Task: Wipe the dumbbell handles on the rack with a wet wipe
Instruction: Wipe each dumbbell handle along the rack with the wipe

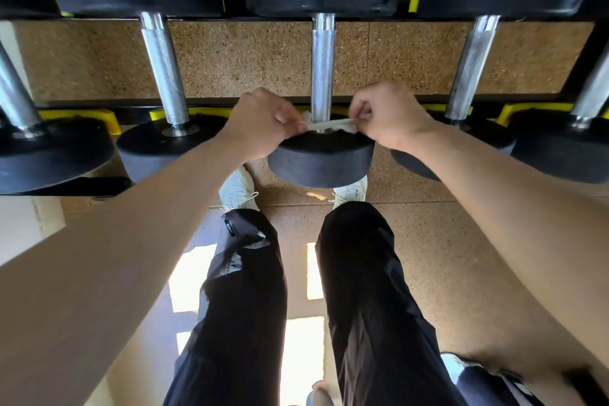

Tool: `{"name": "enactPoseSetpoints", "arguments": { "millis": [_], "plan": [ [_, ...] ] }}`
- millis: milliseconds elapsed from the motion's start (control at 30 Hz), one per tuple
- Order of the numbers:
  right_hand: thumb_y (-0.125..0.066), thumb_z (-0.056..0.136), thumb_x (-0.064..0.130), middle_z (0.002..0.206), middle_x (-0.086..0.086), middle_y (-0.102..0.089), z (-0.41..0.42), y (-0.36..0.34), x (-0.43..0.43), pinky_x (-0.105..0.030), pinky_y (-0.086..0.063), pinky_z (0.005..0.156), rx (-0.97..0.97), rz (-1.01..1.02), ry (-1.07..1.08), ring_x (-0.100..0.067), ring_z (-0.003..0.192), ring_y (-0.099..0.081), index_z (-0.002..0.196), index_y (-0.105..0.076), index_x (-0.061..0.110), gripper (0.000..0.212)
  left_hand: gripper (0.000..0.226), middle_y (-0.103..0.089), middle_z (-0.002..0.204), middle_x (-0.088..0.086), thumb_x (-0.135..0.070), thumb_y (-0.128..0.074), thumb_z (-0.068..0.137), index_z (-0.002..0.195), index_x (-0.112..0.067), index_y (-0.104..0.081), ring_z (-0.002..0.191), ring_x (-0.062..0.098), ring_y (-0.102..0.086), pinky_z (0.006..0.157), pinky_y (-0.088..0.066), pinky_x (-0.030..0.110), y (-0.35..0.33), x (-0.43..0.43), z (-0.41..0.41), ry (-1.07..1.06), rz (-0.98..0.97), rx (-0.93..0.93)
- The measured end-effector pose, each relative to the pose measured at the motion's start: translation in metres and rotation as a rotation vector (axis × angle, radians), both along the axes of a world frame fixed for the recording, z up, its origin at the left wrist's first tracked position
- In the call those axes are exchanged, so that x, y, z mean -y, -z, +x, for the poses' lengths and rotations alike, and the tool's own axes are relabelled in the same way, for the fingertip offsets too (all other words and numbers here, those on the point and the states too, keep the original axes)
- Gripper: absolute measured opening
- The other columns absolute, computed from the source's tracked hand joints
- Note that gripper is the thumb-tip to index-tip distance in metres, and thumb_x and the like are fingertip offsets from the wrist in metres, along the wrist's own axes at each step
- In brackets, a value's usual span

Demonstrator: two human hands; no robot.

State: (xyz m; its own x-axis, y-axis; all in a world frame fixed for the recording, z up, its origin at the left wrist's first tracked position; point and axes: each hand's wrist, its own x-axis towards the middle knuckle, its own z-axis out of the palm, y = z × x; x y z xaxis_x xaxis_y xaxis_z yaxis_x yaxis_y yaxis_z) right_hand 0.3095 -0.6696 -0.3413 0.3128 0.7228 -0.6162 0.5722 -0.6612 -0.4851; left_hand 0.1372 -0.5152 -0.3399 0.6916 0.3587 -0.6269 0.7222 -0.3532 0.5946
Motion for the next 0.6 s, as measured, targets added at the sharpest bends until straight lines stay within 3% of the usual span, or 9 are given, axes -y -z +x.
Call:
{"name": "enactPoseSetpoints", "arguments": {
  "millis": [33,167,267,433,500,600],
  "plan": [
    [-0.075,0.085,0.006,0.096,-0.002,-0.072,0.005,0.001,0.004,-0.013,-0.046,0.072,0.019,-0.021,0.023,-0.012,0.083,-0.065,0.093,-0.074,0.014,0.011,0.012,-0.076,0.089,0.002,-0.028,-0.076,0.088,0.096,-0.019,-0.081,0.088,0.018,-0.070,0.082,-0.055,0.028,0.000,0.004,0.005,-0.006,0.005,-0.001],
    [-0.074,0.087,0.013,0.097,-0.004,-0.074,-0.004,0.002,-0.003,-0.034,-0.054,0.090,0.020,0.004,0.003,-0.017,0.087,-0.067,0.097,-0.076,0.012,0.010,0.024,-0.073,0.097,0.006,-0.041,-0.068,0.093,0.093,-0.019,-0.078,0.092,0.027,-0.068,0.079,-0.054,0.033,0.009,0.004,0.009,0.064,0.188,-0.158],
    [-0.073,0.088,0.017,0.095,-0.002,-0.074,-0.020,0.001,-0.015,-0.031,-0.054,0.085,0.011,0.045,-0.046,-0.017,0.085,-0.067,0.094,-0.077,0.012,0.008,0.020,-0.071,0.103,0.005,-0.042,-0.068,0.093,0.097,-0.022,-0.074,0.092,0.027,-0.065,0.075,-0.049,0.031,0.014,-0.006,0.004,0.002,0.229,-0.273],
    [-0.072,0.088,0.013,0.099,-0.007,-0.071,0.002,0.011,-0.003,-0.025,-0.046,0.078,0.093,-0.102,0.015,-0.022,0.087,-0.064,0.093,-0.076,0.011,0.007,0.020,-0.063,0.092,-0.004,-0.036,-0.068,0.094,0.097,-0.017,-0.074,0.093,0.018,-0.059,0.083,-0.048,0.030,0.000,0.001,0.024,0.161,0.040,-0.150],
    [-0.072,0.088,0.015,0.100,-0.005,-0.070,0.003,0.009,-0.005,-0.025,-0.046,0.078,0.072,-0.113,0.023,-0.018,0.086,-0.062,0.095,-0.076,0.012,0.008,0.020,-0.065,0.095,-0.003,-0.038,-0.067,0.095,0.097,-0.018,-0.073,0.095,0.020,-0.060,0.084,-0.051,0.034,0.003,0.001,0.023,0.173,0.090,-0.174],
    [-0.073,0.087,0.018,0.093,0.001,-0.071,-0.014,-0.002,-0.019,-0.028,-0.052,0.084,-0.025,-0.016,-0.051,-0.013,0.083,-0.065,0.091,-0.074,0.014,0.005,0.010,-0.071,0.104,0.003,-0.035,-0.069,0.093,0.094,-0.026,-0.069,0.096,0.026,-0.066,0.081,-0.055,0.035,0.013,-0.005,0.010,0.025,0.219,-0.283]
  ]
}}
